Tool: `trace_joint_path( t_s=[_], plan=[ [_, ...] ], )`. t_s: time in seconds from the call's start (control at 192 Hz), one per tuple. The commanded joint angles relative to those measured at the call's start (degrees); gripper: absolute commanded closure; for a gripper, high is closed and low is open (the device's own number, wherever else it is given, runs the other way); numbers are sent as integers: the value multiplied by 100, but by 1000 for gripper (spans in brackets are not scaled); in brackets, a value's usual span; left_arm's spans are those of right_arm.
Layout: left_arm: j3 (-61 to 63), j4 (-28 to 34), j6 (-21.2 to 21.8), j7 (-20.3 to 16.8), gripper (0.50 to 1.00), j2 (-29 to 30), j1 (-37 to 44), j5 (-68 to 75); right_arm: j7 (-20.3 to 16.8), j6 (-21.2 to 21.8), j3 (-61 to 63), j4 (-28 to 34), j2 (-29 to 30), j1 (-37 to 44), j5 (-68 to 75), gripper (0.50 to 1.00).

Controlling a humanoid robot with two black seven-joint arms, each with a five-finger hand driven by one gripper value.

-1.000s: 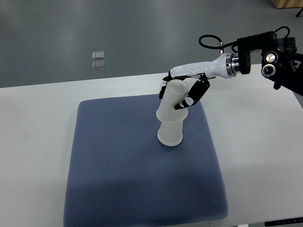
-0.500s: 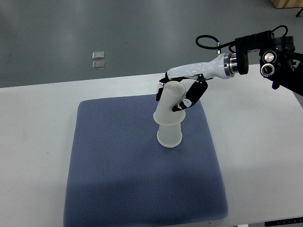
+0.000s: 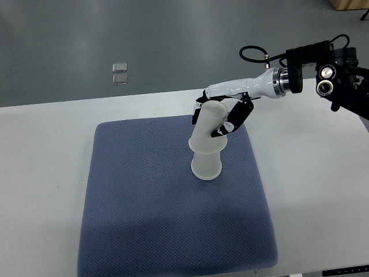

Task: Stack paper cups
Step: 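Lower the held cup onto the upside-down cup on the mat, then open the right hand fingers and release the stacked cup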

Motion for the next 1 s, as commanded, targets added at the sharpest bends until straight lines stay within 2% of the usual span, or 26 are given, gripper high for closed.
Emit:
trace_joint_path(
  t_s=[0.0, 0.177, 0.313, 0.375, 0.453, 0.563, 0.62, 0.995],
  plan=[
    [-3, 0, 1, 0, 500, 0, 0, 0, -11, -97, -9, -8, 8, -21, -1, 824],
    [6, 0, 1, 0, 500, 0, 0, 0, -11, -150, -53, -35, 8, -30, -1, 775],
    [6, 0, 1, 0, 500, 0, 0, 0, -11, -141, -53, -35, 8, -30, 8, 711],
    [-3, 0, 1, 0, 500, 0, 0, 0, -11, -141, -62, -26, 17, -30, 8, 701],
    [-3, 0, 1, 0, 500, 0, 0, 0, -11, -123, -53, 71, 25, -30, 8, 650],
    [6, 0, -7, 0, 500, 0, 0, 0, -11, -106, -53, 71, 25, -30, 8, 636],
    [-3, 8, 1, 0, 500, 0, 0, 0, -11, -106, -53, 62, 25, -30, 8, 605],
    [-3, 0, 1, 0, 500, 0, 0, 0, -2, -97, -9, 62, 34, -74, 8, 603]
  ],
)
